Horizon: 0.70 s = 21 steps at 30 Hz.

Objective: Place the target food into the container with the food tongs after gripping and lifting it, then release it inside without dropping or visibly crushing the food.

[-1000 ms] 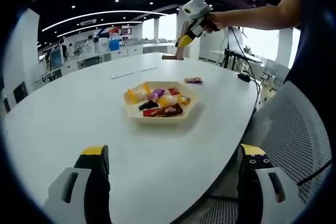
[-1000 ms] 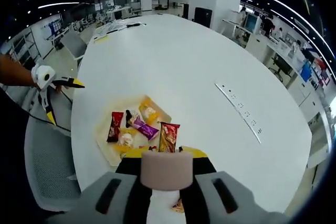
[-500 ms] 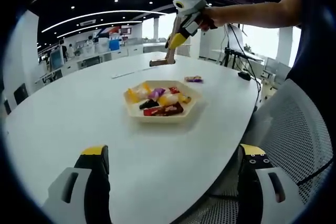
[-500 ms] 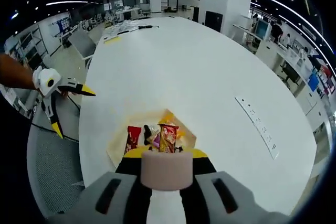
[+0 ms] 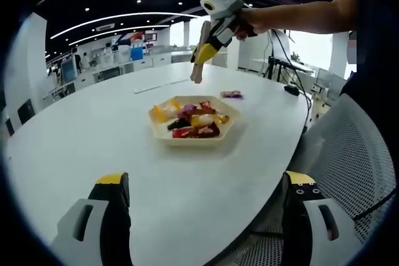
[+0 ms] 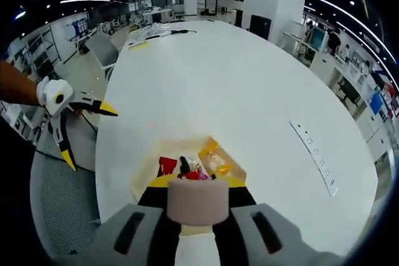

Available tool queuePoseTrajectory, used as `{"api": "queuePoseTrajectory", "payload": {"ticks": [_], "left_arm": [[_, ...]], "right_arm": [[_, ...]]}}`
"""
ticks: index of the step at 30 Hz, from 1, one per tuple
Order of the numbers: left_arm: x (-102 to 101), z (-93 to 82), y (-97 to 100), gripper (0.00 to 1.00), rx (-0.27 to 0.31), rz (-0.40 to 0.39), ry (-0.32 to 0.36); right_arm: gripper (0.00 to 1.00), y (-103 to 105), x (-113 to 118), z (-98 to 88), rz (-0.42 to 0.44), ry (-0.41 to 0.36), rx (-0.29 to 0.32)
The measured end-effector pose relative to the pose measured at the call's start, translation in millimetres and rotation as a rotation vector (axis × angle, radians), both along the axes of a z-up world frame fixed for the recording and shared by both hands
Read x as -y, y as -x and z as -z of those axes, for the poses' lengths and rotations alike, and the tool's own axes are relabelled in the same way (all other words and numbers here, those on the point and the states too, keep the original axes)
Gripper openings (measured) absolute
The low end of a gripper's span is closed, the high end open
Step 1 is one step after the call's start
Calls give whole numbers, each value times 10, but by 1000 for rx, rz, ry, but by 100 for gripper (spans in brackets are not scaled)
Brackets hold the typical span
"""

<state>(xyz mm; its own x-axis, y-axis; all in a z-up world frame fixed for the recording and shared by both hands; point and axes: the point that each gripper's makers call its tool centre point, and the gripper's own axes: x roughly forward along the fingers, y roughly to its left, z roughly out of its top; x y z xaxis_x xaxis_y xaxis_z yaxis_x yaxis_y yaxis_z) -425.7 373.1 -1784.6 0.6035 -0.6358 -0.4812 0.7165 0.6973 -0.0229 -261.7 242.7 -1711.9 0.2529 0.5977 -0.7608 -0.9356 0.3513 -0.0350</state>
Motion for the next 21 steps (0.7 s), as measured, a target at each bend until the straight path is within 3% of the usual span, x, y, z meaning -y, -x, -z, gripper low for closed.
{"api": "queuePoseTrajectory", "payload": {"ticks": [10,16,21], "left_arm": [[-8,-11,-6,99,4,-6,-2],[-10,-11,-9,99,6,-6,0],[0,-15,-5,99,4,-3,2]], "right_arm": [[19,-57,118,-99,11,-21,16],[20,-199,558,-194,72,-58,44],[20,-285,1018,-158,149,-52,46]]}}
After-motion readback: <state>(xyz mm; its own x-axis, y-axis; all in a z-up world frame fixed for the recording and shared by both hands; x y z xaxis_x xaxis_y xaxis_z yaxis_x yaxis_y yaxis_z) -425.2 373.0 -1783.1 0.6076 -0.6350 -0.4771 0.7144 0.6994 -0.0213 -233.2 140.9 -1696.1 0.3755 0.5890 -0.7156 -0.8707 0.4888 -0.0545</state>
